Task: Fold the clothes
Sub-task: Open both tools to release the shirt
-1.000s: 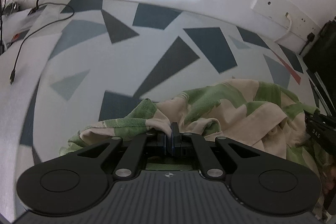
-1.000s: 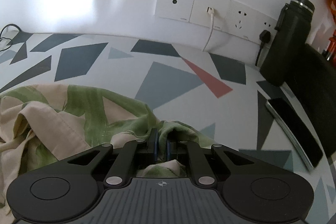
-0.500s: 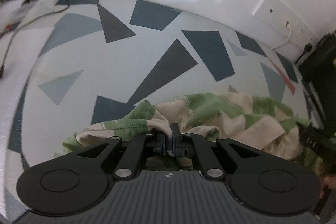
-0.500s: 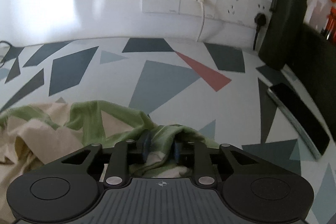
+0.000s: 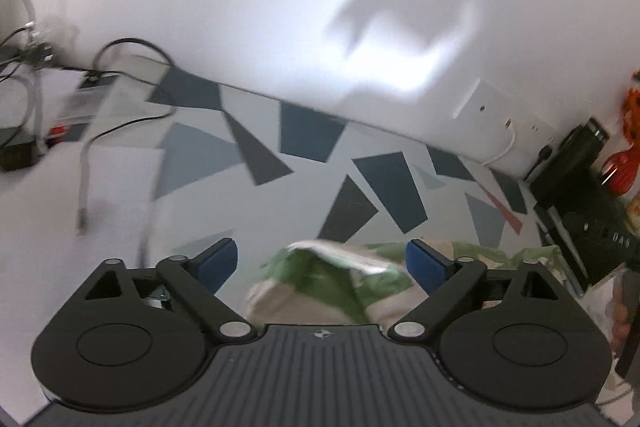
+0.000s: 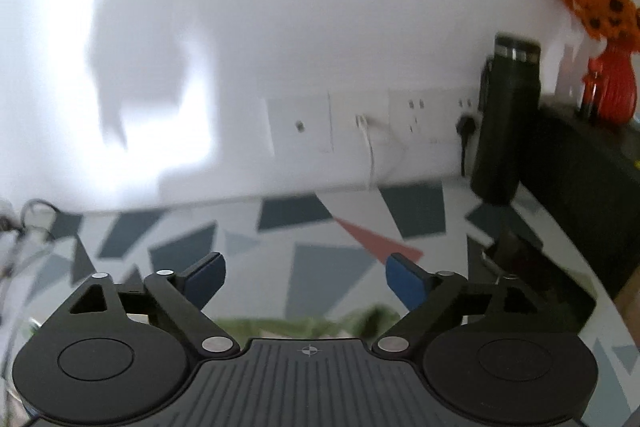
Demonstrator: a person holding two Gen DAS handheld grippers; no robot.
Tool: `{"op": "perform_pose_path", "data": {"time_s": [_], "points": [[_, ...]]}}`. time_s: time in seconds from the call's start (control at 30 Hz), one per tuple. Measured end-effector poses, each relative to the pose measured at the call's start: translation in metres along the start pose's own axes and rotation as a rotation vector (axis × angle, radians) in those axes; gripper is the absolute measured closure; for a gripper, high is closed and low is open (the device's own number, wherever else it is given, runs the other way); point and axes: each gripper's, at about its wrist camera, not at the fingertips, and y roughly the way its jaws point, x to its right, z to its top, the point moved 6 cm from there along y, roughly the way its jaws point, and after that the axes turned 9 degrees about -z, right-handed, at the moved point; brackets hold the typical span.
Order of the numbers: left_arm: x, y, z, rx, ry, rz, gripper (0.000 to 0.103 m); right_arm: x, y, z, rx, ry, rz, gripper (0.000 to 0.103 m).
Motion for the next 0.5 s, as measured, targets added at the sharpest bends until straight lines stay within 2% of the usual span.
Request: {"op": "perform_pose_path", "data": {"time_s": [0.17, 0.23, 0.3, 0.4, 0.5], "points": [[-0.027, -0.056, -0.015, 0.076, -0.053, 0.027, 0.005, -0.021, -0.049, 0.032, 0.113, 0.011, 0.023, 0.001], [-0.037, -0.074, -0.026, 0.107, -0.044, 0.065, 0.005, -0.031, -0.069, 0.044, 0.158, -0.002, 0.023, 0.001], [-0.045, -0.085, -0.035, 0.097, -0.026, 0.099, 0.005, -0.044, -0.086, 0.053, 0.208, -0.072, 0.004, 0.001], [-0.053, -0.096, -0.05, 0.085, 0.001, 0.086, 0.003, -0.058, -0.107, 0.061, 0.269, -0.163, -0.001, 0.001], [-0.058, -0.099, -0.065, 0.064, 0.018, 0.065, 0.003, -0.067, -0.115, 0.063, 0.286, -0.211, 0.017, 0.001]]}}
